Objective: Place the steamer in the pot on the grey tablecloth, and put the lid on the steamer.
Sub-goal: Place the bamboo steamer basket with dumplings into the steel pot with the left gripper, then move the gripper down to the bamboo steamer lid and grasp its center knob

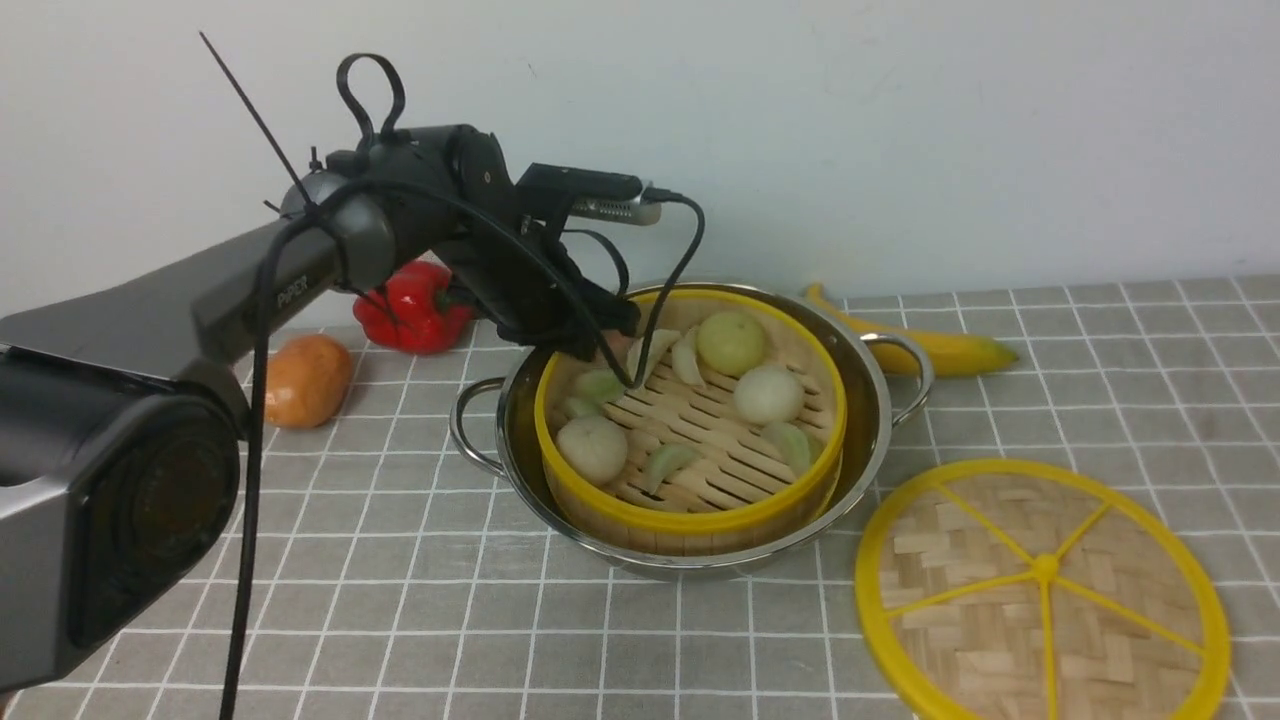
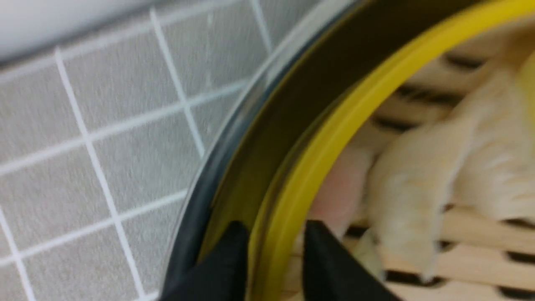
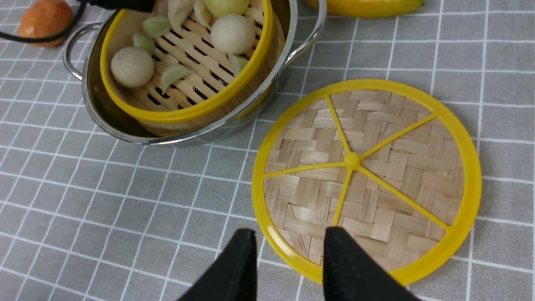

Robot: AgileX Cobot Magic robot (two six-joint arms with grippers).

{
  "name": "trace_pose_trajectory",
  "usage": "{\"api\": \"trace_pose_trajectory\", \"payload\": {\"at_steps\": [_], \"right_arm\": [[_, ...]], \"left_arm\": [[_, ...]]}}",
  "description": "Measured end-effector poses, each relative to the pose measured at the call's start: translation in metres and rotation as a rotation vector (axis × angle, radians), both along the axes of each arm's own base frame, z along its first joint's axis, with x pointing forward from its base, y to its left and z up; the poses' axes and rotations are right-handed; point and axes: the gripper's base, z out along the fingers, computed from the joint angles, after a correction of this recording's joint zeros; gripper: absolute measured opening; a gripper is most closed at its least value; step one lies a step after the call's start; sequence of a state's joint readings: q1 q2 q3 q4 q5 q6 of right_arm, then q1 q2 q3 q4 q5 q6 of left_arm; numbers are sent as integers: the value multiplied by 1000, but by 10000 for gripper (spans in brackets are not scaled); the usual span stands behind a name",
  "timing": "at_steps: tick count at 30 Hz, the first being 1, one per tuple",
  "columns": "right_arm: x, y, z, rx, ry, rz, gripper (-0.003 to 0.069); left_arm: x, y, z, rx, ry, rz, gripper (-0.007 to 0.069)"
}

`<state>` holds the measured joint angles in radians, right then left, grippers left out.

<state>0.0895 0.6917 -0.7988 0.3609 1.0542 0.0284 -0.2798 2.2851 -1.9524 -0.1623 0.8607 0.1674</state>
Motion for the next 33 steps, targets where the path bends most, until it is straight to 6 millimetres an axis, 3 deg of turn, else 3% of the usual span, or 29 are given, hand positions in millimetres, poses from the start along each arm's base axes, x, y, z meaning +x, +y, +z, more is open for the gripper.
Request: {"api": "trace_pose_trajectory", "payload": {"at_steps": [2, 4, 8, 9, 12, 14, 17, 18, 22, 23, 24, 25, 26, 30, 33], "right_arm": [[0, 0, 0, 0, 0, 0, 244], [0, 0, 0, 0, -1, 0, 244], [3, 0, 3, 15, -38, -9, 244], [4, 0, 3, 15, -45, -10, 244], [19, 5, 3, 60, -65, 6, 244], [35, 10, -2, 86, -34, 26, 244], [51, 13, -11, 93, 6, 49, 244], [64, 16, -18, 87, 38, 70, 244], [105, 21, -37, 47, 122, 119, 244], [106, 21, -38, 45, 126, 122, 244], [122, 25, -43, 23, 149, 141, 244], [124, 25, -43, 20, 151, 141, 244], [137, 30, -45, -5, 165, 162, 244], [169, 45, -48, -97, 199, 209, 244], [186, 55, -50, -196, 242, 224, 244]], "left_arm": [[1, 0, 14, 1, -27, -5, 279], [0, 3, 46, 26, -76, -18, 349], [-10, 11, 107, 76, -164, -28, 402], [-11, 12, 111, 82, -170, -29, 405], [-39, 34, 190, 216, -302, -5, 414], [-57, 48, 227, 293, -390, 32, 404], [-77, 61, 258, 351, -464, 72, 378], [-94, 71, 280, 364, -514, 104, 347], [-136, 91, 322, 332, -607, 152, 237], [-139, 92, 323, 328, -610, 154, 230], [-161, 99, 338, 289, -637, 164, 166], [-163, 100, 339, 285, -640, 164, 159], [-182, 105, 349, 256, -663, 168, 117], [-236, 114, 363, 209, -694, 141, -5], [-267, 120, 359, 213, -690, 120, -23]]}}
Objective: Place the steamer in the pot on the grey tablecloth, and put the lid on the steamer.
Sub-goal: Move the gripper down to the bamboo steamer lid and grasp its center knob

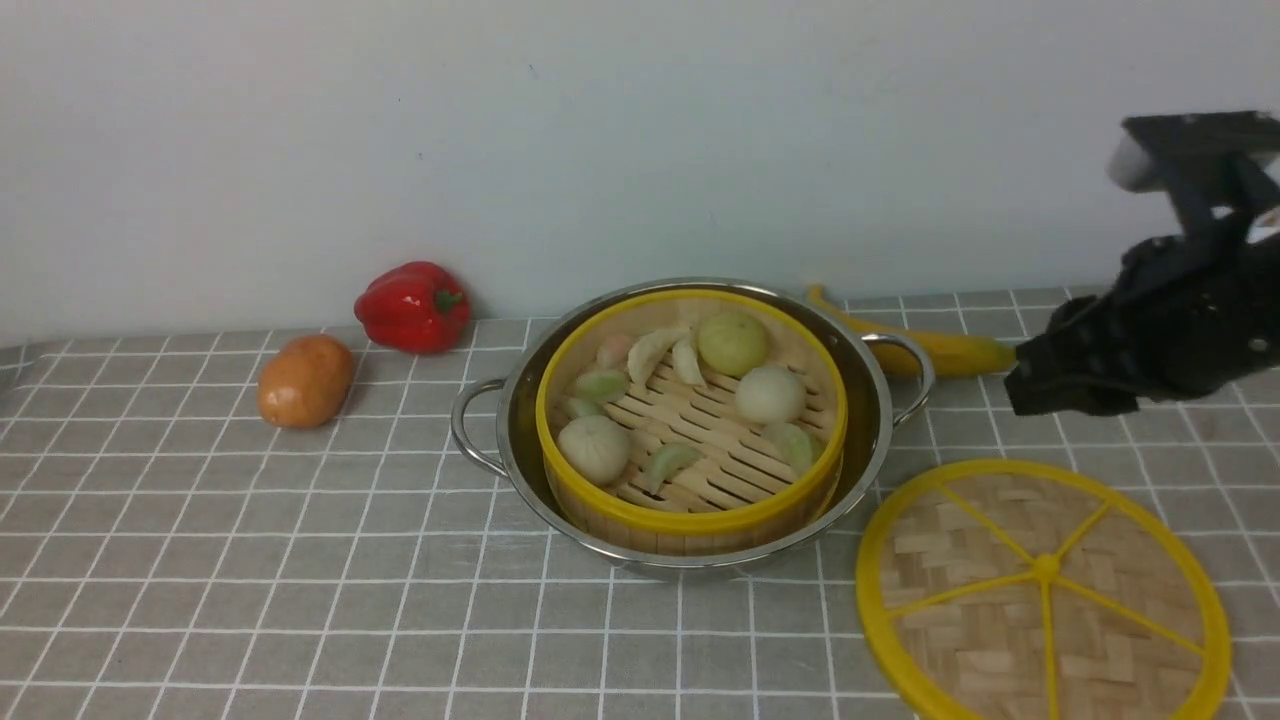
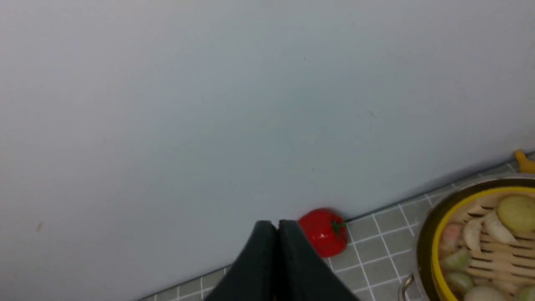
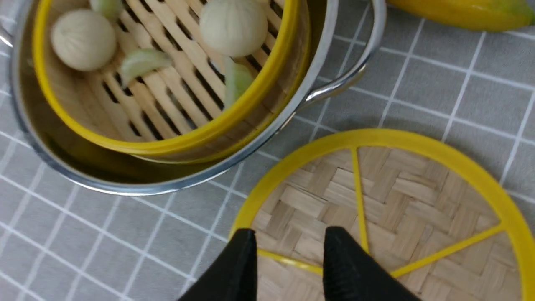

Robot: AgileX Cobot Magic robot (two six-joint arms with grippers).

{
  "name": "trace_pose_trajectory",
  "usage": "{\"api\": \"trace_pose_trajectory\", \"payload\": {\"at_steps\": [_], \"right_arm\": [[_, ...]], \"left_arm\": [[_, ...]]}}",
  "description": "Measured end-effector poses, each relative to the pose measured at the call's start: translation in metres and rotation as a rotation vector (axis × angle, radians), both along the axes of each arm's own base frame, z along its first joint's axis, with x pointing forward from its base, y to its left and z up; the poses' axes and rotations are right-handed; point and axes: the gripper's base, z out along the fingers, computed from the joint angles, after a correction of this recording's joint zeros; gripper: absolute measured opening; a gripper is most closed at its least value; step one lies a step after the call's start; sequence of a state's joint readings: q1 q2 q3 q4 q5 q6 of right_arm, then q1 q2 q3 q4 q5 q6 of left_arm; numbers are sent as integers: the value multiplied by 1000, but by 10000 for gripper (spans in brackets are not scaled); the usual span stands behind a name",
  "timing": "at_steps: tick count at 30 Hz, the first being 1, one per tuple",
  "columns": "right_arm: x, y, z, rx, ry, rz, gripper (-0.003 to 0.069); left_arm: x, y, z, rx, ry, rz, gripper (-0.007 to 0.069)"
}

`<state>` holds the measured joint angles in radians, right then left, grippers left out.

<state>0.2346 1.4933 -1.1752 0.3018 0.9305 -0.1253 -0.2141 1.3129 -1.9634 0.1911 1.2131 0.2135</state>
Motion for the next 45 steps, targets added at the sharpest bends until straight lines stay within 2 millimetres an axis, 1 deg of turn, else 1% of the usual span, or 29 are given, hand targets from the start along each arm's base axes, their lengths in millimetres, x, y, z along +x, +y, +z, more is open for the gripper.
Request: {"api": "trace_pose_trajectory", "payload": {"at_steps": [1, 2, 4, 6, 7, 8, 9, 10, 11, 12, 13, 14, 16, 17, 18, 19, 20, 22, 24, 26, 29, 33, 35, 37, 39, 42, 45], "right_arm": [[2, 1, -1, -15, 9, -1, 244], [8, 3, -7, -70, 63, -19, 244], [14, 0, -17, -135, 115, -43, 244], [17, -2, -28, -177, 168, -58, 244], [17, -2, -29, -180, 176, -61, 244], [19, -2, -35, -192, 197, -62, 244], [21, -2, -42, -198, 219, -62, 244], [24, 0, -50, -199, 246, -62, 244], [25, 0, -53, -200, 255, -62, 244], [27, 0, -58, -203, 267, -61, 244], [27, 0, -58, -203, 268, -61, 244], [29, 1, -63, -206, 283, -61, 244], [31, 2, -72, -213, 307, -59, 244], [32, 2, -73, -215, 311, -59, 244], [33, 2, -79, -218, 326, -58, 244], [34, 2, -82, -221, 336, -57, 244], [34, 2, -82, -221, 337, -57, 244], [35, 3, -86, -226, 347, -56, 244], [36, 3, -88, -227, 353, -56, 244], [36, 3, -91, -230, 363, -55, 244], [37, 4, -96, -228, 378, -56, 244], [35, 4, -109, -234, 419, -56, 244], [32, 3, -120, -242, 445, -55, 244], [31, 2, -123, -244, 443, -56, 242], [31, 2, -123, -242, 434, -57, 222], [31, 2, -122, -241, 431, -58, 148], [30, 2, -121, -241, 432, -59, 147]], "left_arm": [[-4, 1, -1, 2, 3, -2, -23], [-21, 4, -9, 10, 21, -4, -23], [-40, 8, -24, 12, 55, -10, -23], [-60, 9, -44, -5, 95, -34, -23], [-62, 9, -46, -8, 97, -38, -23], [-74, 9, -58, -34, 92, -64, -23], [-86, 8, -66, -62, 56, -89, -23], [-98, 6, -84, -113, -1, -127, -23], [-107, 7, -88, -135, -37, -139, -23], [-111, 6, -99, -158, -67, -151, -23], [-113, 6, -101, -163, -75, -153, -23], [-124, 7, -116, -197, -122, -167, -23], [-137, 8, -141, -241, -161, -180, -23], [-137, 8, -140, -242, -168, -180, -23], [-144, 8, -161, -265, -177, -185, -22], [-148, 8, -173, -274, -169, -186, -22], [-148, 8, -175, -276, -171, -186, -22], [-152, 8, -192, -294, -155, -188, -22], [-155, 8, -201, -315, -140, -191, -22], [-156, 6, -207, -341, -126, -196, -22], [-156, 6, -207, -357, -125, -200, -22], [-155, 5, -206, -368, -143, -201, -19], [-155, 5, -205, -371, -155, -201, -19], [-155, 6, -204, -372, -164, -200, -19], [-154, 6, -204, -373, -167, -200, -19], [-154, 6, -203, -374, -169, -200, -19], [-154, 6, -203, -374, -168, -201, -19]]}}
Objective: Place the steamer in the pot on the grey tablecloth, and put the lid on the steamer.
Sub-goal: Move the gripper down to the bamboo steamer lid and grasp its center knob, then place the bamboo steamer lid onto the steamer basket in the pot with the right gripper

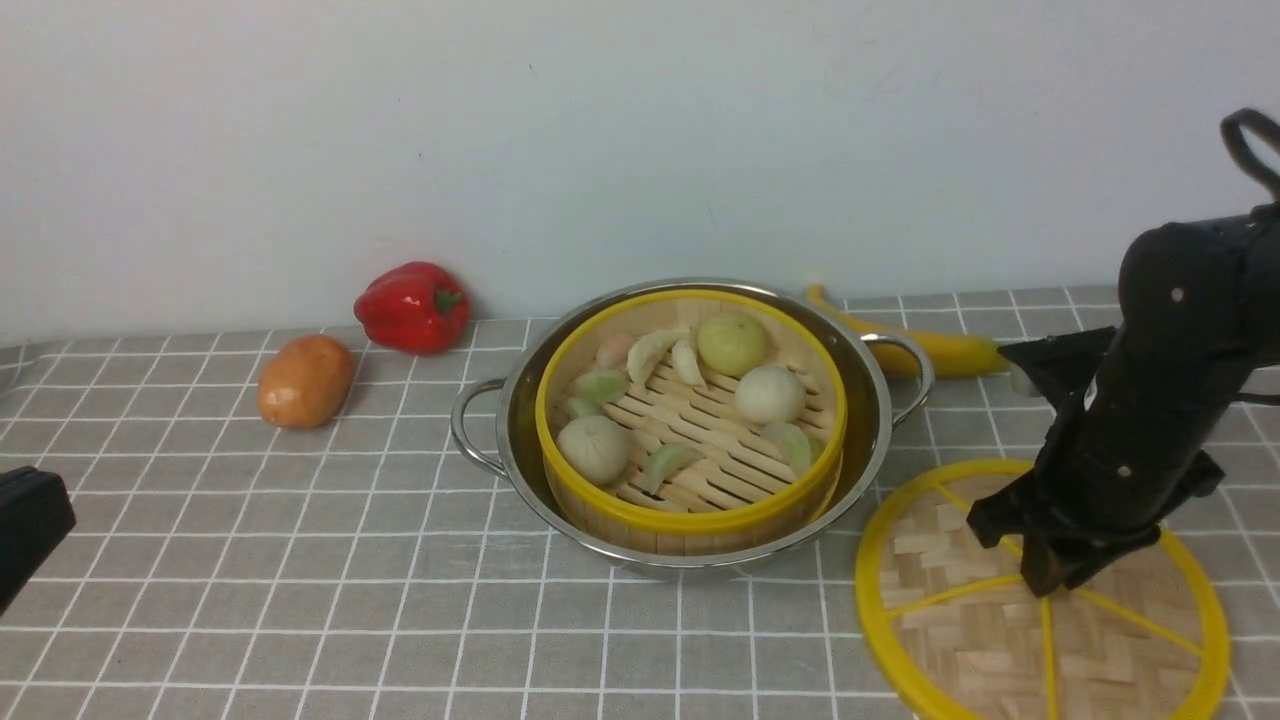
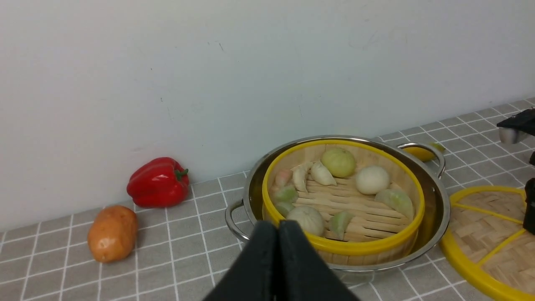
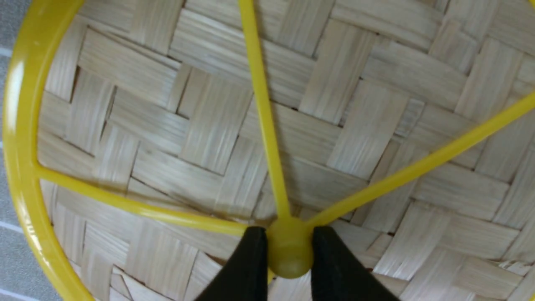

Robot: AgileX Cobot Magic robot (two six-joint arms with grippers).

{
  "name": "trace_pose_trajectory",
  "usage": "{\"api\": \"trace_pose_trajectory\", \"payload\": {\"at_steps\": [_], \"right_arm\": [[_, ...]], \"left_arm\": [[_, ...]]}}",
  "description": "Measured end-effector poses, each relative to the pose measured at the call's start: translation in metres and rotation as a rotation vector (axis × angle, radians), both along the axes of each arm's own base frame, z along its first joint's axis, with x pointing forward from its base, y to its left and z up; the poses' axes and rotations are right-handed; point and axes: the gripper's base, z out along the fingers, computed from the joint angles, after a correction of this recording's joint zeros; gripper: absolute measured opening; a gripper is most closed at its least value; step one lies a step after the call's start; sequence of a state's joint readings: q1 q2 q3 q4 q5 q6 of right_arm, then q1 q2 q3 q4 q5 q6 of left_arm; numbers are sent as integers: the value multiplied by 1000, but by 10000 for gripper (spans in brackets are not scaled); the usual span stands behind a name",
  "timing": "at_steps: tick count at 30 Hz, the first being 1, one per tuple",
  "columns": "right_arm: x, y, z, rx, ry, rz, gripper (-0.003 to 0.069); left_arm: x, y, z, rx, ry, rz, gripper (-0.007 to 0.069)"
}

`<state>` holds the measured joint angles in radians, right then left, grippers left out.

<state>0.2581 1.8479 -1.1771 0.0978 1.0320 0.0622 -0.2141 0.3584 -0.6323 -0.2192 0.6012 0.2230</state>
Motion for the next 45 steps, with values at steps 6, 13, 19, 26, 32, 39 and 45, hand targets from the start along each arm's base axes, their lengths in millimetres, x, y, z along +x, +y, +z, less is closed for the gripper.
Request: {"api": "trace_pose_trajectory", "payload": {"at_steps": [6, 13, 19, 26, 32, 39, 45], "right_arm": [[-9, -2, 12, -14, 55, 8, 147], [-14, -2, 95, 44, -129, 9, 157], [-4, 23, 140, 100, -268, 62, 146], [39, 94, 142, 153, -331, 152, 146], [67, 135, 126, 179, -354, 187, 146], [83, 159, 101, 190, -335, 204, 146], [82, 169, 91, 187, -315, 222, 146]], "left_arm": [[0, 0, 0, 4, -2, -1, -19], [0, 0, 0, 11, -3, 1, -19], [0, 1, 0, 23, -5, 6, -16], [0, 1, 0, 24, -6, 6, -8], [0, 1, -1, 41, -3, 1, -8], [0, 1, -2, 86, -11, -12, -8], [0, 1, -3, 95, -3, -16, -8]]}}
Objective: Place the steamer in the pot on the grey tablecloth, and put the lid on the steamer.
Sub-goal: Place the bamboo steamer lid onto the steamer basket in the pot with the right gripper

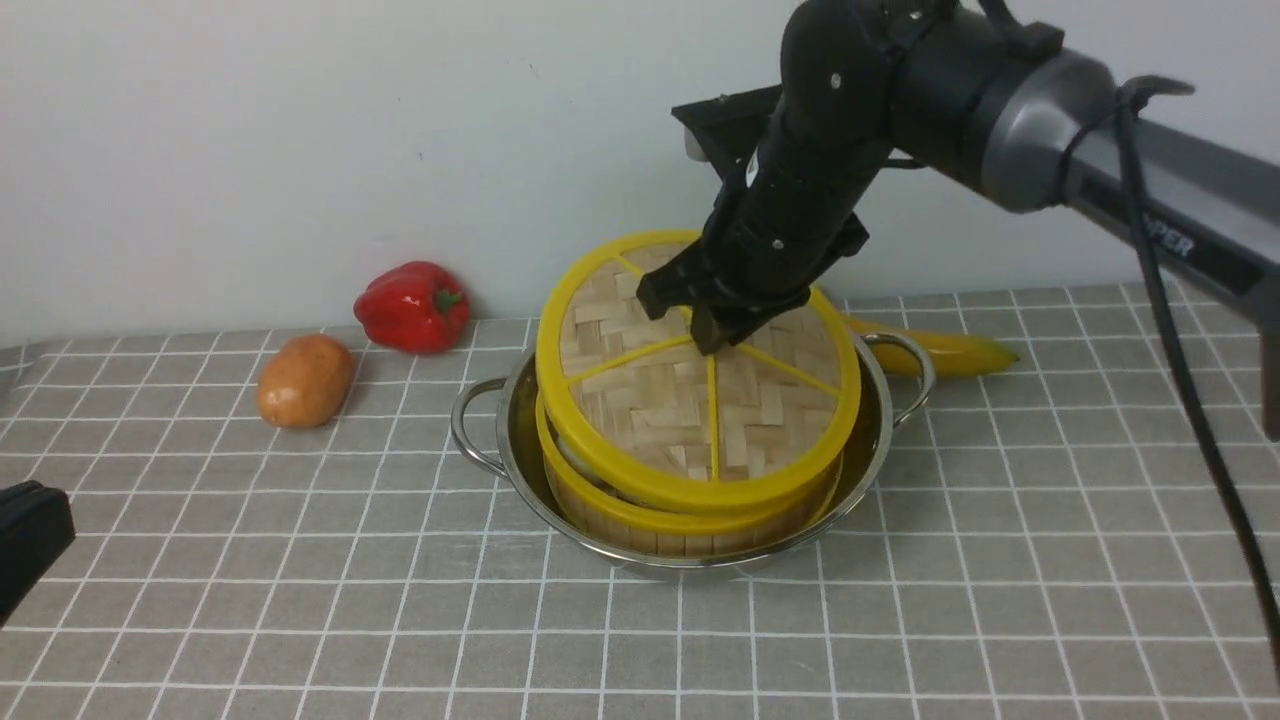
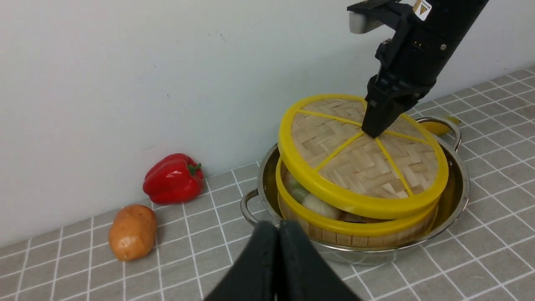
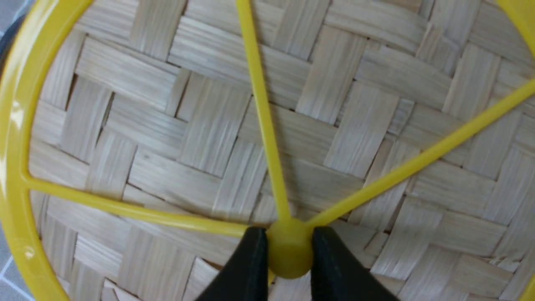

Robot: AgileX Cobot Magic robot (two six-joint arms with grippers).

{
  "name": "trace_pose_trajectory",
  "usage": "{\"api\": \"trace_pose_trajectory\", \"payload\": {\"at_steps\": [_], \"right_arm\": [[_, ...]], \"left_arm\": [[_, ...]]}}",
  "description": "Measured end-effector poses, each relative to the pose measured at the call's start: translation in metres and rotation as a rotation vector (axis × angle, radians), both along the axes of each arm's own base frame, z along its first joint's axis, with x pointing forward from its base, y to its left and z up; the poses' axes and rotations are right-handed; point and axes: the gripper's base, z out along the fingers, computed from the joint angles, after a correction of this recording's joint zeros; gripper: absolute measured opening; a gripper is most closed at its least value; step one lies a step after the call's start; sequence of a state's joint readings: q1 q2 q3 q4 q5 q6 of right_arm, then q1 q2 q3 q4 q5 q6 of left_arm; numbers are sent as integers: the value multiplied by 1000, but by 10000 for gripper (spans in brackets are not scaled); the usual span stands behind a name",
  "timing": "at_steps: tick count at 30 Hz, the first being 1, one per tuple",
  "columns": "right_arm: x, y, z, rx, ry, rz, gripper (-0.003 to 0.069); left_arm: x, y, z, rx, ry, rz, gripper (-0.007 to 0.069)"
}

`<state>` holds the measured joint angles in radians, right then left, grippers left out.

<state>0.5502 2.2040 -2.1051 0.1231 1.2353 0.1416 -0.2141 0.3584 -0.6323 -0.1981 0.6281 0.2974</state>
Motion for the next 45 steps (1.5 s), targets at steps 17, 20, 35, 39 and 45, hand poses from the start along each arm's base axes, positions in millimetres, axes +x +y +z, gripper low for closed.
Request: {"api": "trace_pose_trajectory", "payload": {"at_steps": [17, 20, 35, 39, 45], "right_arm": [[6, 7, -17, -28, 11, 46, 146], [8, 8, -19, -33, 14, 48, 146], [11, 11, -21, -40, -2, 91, 146], [11, 11, -21, -42, -4, 98, 146], [11, 11, -21, -45, -7, 107, 146]], "left_arm": [[0, 0, 0, 0, 1, 0, -8], [0, 0, 0, 0, 1, 0, -8], [0, 0, 0, 1, 2, 0, 1], [0, 0, 0, 1, 2, 0, 1], [0, 0, 0, 1, 2, 0, 1]]}}
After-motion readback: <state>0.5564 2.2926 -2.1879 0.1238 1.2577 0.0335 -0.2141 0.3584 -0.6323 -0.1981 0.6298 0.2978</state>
